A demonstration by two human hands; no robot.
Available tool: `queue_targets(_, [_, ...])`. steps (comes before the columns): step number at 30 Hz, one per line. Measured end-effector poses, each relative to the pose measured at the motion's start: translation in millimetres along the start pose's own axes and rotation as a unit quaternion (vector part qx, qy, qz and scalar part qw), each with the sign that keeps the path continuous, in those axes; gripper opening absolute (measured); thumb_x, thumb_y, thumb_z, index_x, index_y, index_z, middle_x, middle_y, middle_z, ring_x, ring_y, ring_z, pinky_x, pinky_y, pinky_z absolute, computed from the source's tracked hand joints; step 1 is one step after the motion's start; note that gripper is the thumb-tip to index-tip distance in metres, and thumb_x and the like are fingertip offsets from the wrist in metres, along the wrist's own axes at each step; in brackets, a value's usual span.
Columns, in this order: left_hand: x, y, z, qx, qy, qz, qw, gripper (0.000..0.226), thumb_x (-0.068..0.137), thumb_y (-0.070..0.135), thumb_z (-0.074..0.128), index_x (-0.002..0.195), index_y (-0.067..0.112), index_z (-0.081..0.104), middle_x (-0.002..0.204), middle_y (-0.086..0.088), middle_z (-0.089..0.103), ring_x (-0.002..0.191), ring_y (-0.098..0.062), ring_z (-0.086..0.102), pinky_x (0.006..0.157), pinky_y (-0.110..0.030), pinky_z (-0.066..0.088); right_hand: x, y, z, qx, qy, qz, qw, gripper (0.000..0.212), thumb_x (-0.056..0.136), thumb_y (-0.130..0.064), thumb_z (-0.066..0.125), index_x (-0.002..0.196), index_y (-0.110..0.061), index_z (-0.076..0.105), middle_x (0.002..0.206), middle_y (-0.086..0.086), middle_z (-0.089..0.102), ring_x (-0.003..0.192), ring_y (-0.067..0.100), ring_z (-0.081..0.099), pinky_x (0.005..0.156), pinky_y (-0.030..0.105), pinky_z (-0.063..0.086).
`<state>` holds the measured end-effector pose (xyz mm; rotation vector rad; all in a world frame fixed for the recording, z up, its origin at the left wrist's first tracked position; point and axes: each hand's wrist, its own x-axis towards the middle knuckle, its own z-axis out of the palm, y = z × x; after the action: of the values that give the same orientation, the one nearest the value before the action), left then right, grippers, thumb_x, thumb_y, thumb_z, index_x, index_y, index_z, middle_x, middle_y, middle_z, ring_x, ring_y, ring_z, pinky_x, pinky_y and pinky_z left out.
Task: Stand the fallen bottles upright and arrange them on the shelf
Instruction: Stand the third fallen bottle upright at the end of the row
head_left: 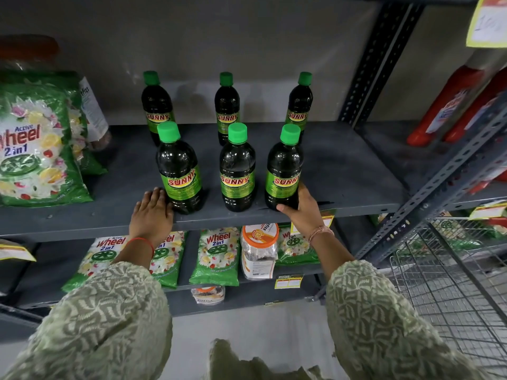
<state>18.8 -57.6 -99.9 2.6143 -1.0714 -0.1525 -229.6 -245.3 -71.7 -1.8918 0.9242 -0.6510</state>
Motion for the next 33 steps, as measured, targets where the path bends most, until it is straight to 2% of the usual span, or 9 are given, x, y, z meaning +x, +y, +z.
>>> queue_targets(12, [2,-5,4,-0.038,0.03,0.013,0.999,0.046,0.096,0.018,0.03,0.139,0.003,0.03,0.152,-0.018,0.028,0.142,-0.033,0.02,0.118,-0.044,0.017,4,4,-1,-0.002,-0.016,-0.004,1.0,0.066,0.078,-0.007,0.067,0.134,-0.012,0.034,0.133,0.009,0.05,0.124,0.022,0.044,0.103,0.031,0.034])
queue_targets(14, [-5,-6,3,-0.119,0.078,-0.015,0.99,0.04,0.095,0.014,0.033,0.129,-0.003,0.044,0.139,-0.027,0.045,0.133,-0.041,0.035,0.113,-0.048,0.029,4,5,-1,0.029,-0.02,0.005,0.999,0.079,0.074,-0.006,0.071,0.138,-0.012,0.026,0.135,0.007,0.047,0.126,0.021,0.042,0.105,0.034,0.034])
queue_targets(16, [-24,-3,2,-0.167,0.195,-0.04,0.966,0.036,0.092,0.016,0.036,0.112,-0.007,0.055,0.113,-0.033,0.059,0.108,-0.047,0.049,0.095,-0.048,0.039,4,5,0,0.081,-0.022,0.015,0.996,0.102,0.067,-0.005,0.077,0.143,-0.013,0.01,0.139,0.005,0.04,0.129,0.018,0.038,0.108,0.035,0.031])
queue_targets(18, [-52,13,3,-0.175,0.278,-0.026,0.944,0.035,0.088,0.022,0.039,0.096,-0.006,0.059,0.095,-0.031,0.06,0.091,-0.043,0.051,0.082,-0.042,0.035,5,5,2,0.093,-0.02,0.018,0.995,0.112,0.062,-0.006,0.081,0.144,-0.012,0.005,0.14,0.004,0.037,0.13,0.016,0.035,0.109,0.034,0.03])
queue_targets(21, [-84,54,12,-0.223,0.202,0.045,0.953,0.055,0.086,0.047,0.038,0.096,-0.002,0.059,0.096,-0.026,0.06,0.095,-0.039,0.054,0.082,-0.035,0.038,6,5,3,0.073,0.011,0.011,0.997,0.101,0.059,-0.01,0.084,0.138,-0.009,0.021,0.135,0.008,0.045,0.124,0.019,0.043,0.103,0.033,0.037])
queue_targets(23, [-88,82,19,-0.252,0.094,0.059,0.961,0.071,0.08,0.063,0.04,0.118,0.004,0.052,0.116,-0.021,0.057,0.11,-0.034,0.053,0.093,-0.04,0.045,6,4,3,0.032,0.036,0.003,0.999,0.084,0.059,-0.014,0.084,0.128,-0.009,0.036,0.126,0.011,0.054,0.117,0.022,0.05,0.093,0.03,0.04])
queue_targets(25, [-80,107,21,-0.319,0.052,0.047,0.945,0.078,0.076,0.049,0.062,0.137,0.009,0.033,0.137,-0.018,0.045,0.126,-0.03,0.044,0.105,-0.044,0.041,6,4,3,0.005,0.043,-0.001,0.999,0.074,0.061,-0.016,0.083,0.122,-0.009,0.042,0.122,0.012,0.058,0.111,0.022,0.053,0.089,0.028,0.04])
queue_targets(28, [-53,127,20,-0.378,0.06,-0.002,0.924,0.098,0.067,0.024,0.079,0.142,0.007,0.019,0.147,-0.019,0.033,0.137,-0.031,0.032,0.112,-0.04,0.03,5,5,3,-0.008,0.047,-0.008,0.999,0.07,0.063,-0.018,0.082,0.122,-0.009,0.044,0.119,0.012,0.06,0.11,0.023,0.054,0.088,0.027,0.041])
queue_targets(33, [-22,129,15,-0.368,0.049,0.002,0.929,0.069,0.061,0.01,0.082,0.121,0.004,0.048,0.123,-0.017,0.06,0.115,-0.026,0.054,0.091,-0.024,0.037,9,7,-1,-0.025,0.044,-0.014,0.999,0.067,0.066,-0.018,0.079,0.122,-0.009,0.045,0.116,0.01,0.062,0.106,0.02,0.055,0.083,0.023,0.039])
